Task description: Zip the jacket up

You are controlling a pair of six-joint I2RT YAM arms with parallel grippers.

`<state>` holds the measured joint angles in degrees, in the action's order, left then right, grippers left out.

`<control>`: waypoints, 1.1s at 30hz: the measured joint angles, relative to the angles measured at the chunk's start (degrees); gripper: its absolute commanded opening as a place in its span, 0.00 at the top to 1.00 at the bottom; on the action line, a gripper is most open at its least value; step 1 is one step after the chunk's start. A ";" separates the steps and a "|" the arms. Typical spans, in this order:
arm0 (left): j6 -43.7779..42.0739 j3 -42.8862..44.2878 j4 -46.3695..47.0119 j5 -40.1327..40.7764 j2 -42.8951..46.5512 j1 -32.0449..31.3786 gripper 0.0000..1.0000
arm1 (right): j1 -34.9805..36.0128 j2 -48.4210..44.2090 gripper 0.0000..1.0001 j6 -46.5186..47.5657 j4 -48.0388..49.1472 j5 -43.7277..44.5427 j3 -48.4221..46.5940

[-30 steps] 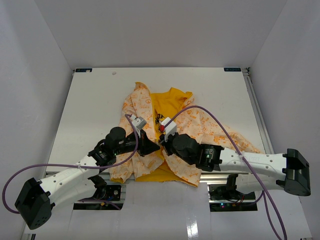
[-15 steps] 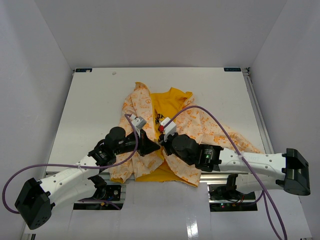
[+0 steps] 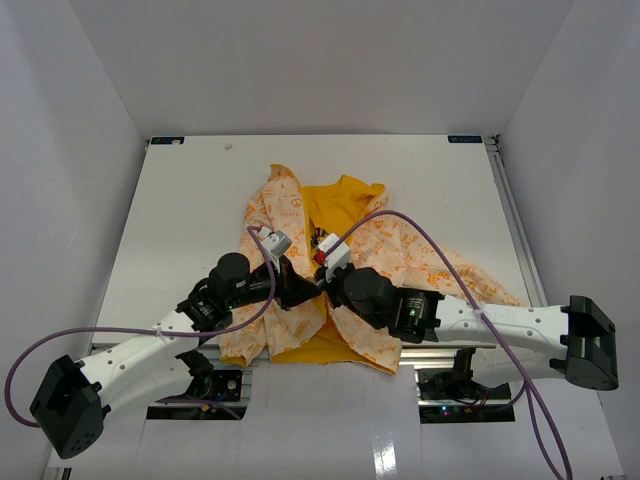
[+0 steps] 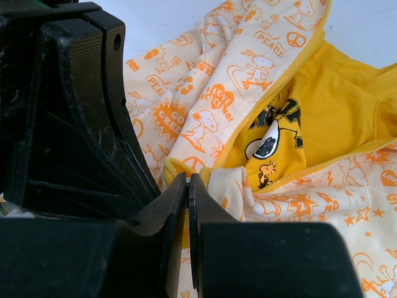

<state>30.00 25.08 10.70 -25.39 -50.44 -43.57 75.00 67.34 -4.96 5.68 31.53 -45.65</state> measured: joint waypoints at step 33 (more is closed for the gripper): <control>-0.14 -2.46 6.73 3.37 -3.40 1.30 1.00 | -4.78 5.92 0.92 1.03 4.40 -3.52 -1.22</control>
<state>29.86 22.62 17.43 -22.02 -53.84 -42.27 70.22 73.25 -3.93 10.08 28.02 -46.87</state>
